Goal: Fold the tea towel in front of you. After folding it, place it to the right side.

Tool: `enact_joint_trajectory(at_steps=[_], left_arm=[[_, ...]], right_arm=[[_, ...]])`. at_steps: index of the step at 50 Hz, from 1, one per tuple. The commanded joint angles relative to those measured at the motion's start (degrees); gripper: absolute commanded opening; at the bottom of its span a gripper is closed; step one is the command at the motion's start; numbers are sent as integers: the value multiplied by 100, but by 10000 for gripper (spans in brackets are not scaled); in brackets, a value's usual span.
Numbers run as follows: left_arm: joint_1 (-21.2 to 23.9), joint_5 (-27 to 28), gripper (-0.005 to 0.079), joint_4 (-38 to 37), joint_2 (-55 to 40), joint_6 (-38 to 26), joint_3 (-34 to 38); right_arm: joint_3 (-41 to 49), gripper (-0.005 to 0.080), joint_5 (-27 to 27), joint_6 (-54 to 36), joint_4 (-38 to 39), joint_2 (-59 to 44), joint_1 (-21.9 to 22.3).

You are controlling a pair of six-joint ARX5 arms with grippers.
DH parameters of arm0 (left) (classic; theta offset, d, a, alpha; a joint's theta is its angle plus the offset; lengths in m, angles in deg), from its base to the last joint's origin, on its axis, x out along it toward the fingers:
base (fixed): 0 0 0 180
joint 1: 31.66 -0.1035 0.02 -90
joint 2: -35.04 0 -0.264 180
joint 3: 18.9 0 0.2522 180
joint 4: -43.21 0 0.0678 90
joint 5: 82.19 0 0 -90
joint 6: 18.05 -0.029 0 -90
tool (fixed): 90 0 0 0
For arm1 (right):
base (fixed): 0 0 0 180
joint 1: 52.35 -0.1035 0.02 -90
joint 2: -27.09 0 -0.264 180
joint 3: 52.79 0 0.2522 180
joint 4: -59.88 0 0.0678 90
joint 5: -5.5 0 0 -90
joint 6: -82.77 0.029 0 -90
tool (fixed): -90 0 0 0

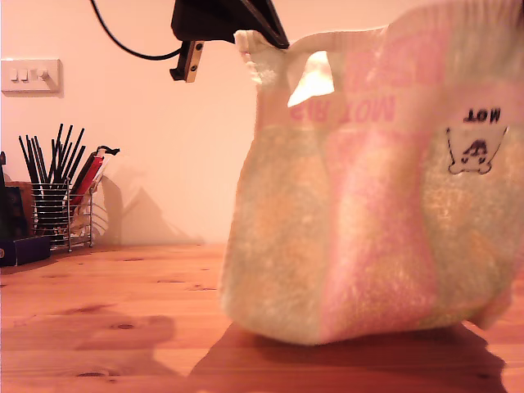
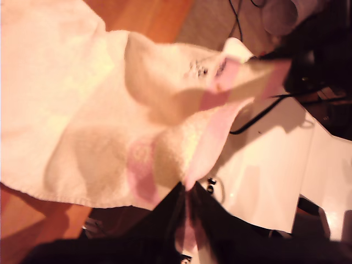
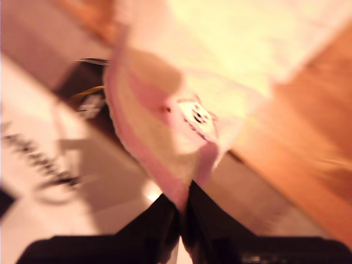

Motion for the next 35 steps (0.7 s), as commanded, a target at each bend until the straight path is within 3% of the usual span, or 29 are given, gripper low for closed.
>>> enact_joint_trajectory(at_steps=[1,7,15,25,35], left_arm=[[39,-107,-20,-9,168,20,-2],[39,-424,-20,-11,238,22,-2],[-107,-973,-20,-9,236,-96,7],[-437,-1014,-20,46,234,-457,87],[-678,-1012,-20,555,221,-472,181]], right_arm=[[-31,-13,-157,-42,4,35,-2],[-31,-13,-72,-107,4,33,13],[-31,-13,463,-304,11,22,116],[-31,-13,621,-627,455,-39,470],[-31,-13,627,-1075,955,-382,905]])
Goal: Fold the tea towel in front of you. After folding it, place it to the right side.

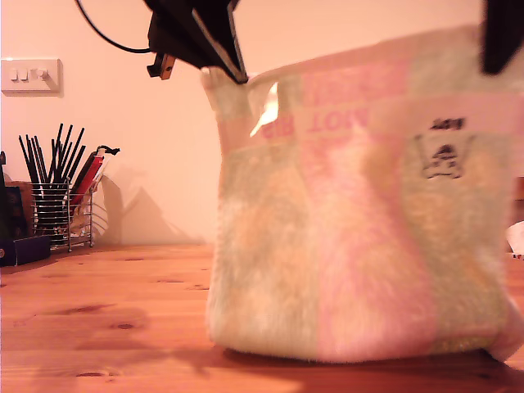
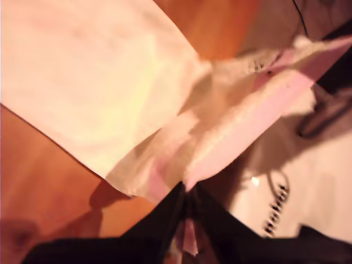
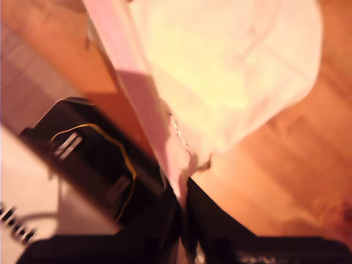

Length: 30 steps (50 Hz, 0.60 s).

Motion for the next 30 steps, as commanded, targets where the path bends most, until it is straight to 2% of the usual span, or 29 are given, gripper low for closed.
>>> enact_joint_trajectory(at_steps=[1,18,22,30], left_arm=[[-85,-39,-20,173,70,-42,162],[-120,-153,-20,841,-365,-44,162],[-122,-293,-20,968,-496,-44,162],[-201,-632,-20,1152,-627,-26,162]], right_arm=[[-15,-13,81,-195,57,-223,157],[-15,-13,490,-905,734,-1082,966],[-15,-13,824,-979,837,-1147,1071],[-17,-13,977,-1108,1178,-1169,1296]])
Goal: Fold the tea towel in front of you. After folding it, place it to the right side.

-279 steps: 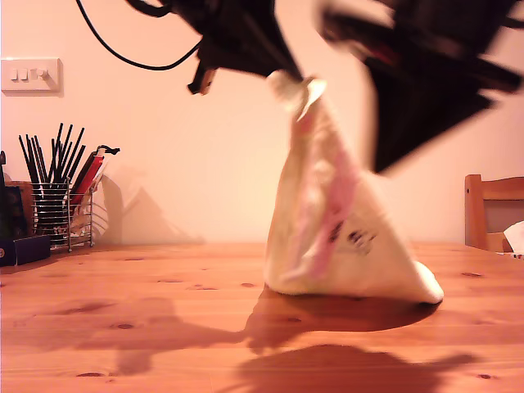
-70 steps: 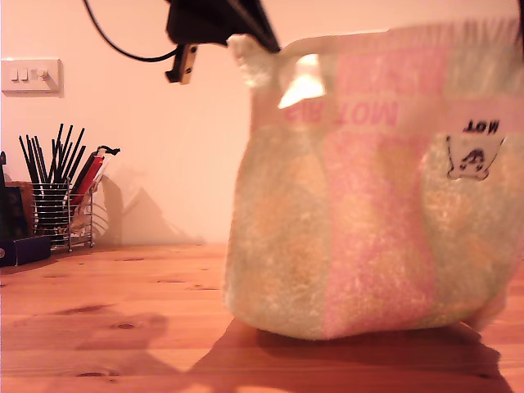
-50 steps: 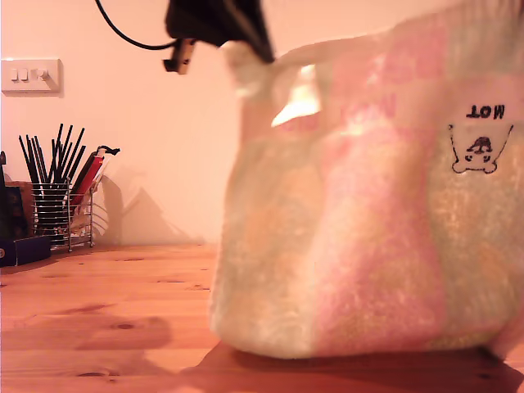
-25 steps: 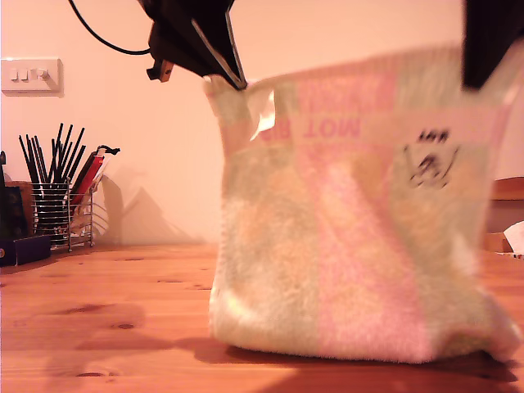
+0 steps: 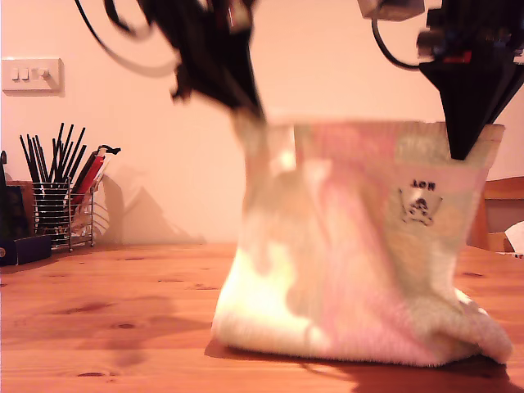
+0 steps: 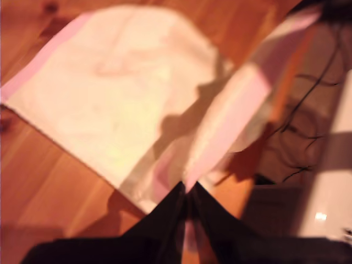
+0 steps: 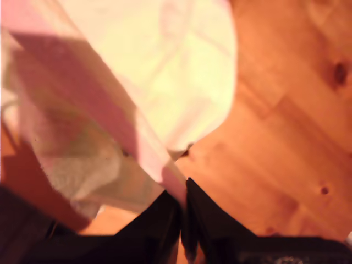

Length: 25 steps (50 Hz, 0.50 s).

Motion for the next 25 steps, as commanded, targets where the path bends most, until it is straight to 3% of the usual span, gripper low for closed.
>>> enact_joint_trajectory(at_steps=[1,9,25], left_arm=[[-133,-157,-20,22,-28,0,116],[-210,-188,-20,127,-28,24,116],[-229,-529,-20,507,-127,83,116]], right_arm=[[-13,-13,232,-120,52,4,146],[-13,-13,525,-223,258,-24,190],[-13,-13,511,-675,769,-549,428]])
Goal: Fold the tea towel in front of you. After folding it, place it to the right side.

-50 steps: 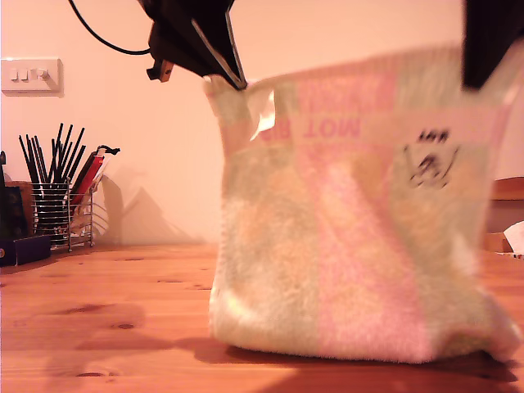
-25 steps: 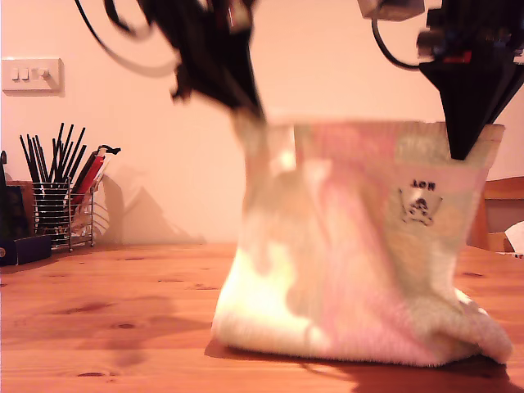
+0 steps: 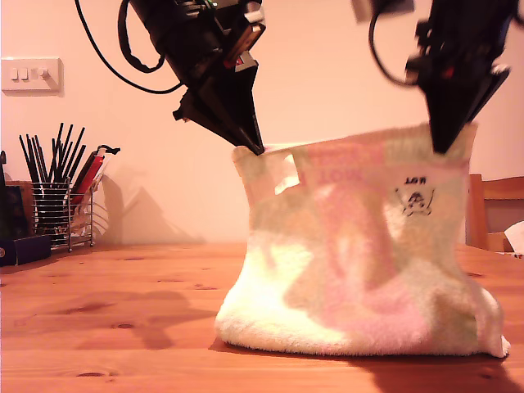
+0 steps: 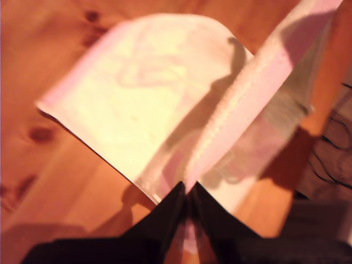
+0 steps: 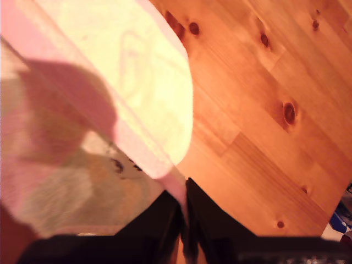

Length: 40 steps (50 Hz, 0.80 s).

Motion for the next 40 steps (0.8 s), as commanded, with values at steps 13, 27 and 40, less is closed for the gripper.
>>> enact_joint_trajectory(at_steps=[13,27,40], left_arm=[[-153,-125,-20,474,-490,31,105],[-271,-339,163,973,-743,24,105],[-330,-570,238,1152,-737,243,103]], right_arm=[[-9,-7,151,-144,398,-737,461],[-9,114,120,-267,901,-791,678],[-9,327,28,-101,1517,-807,778]])
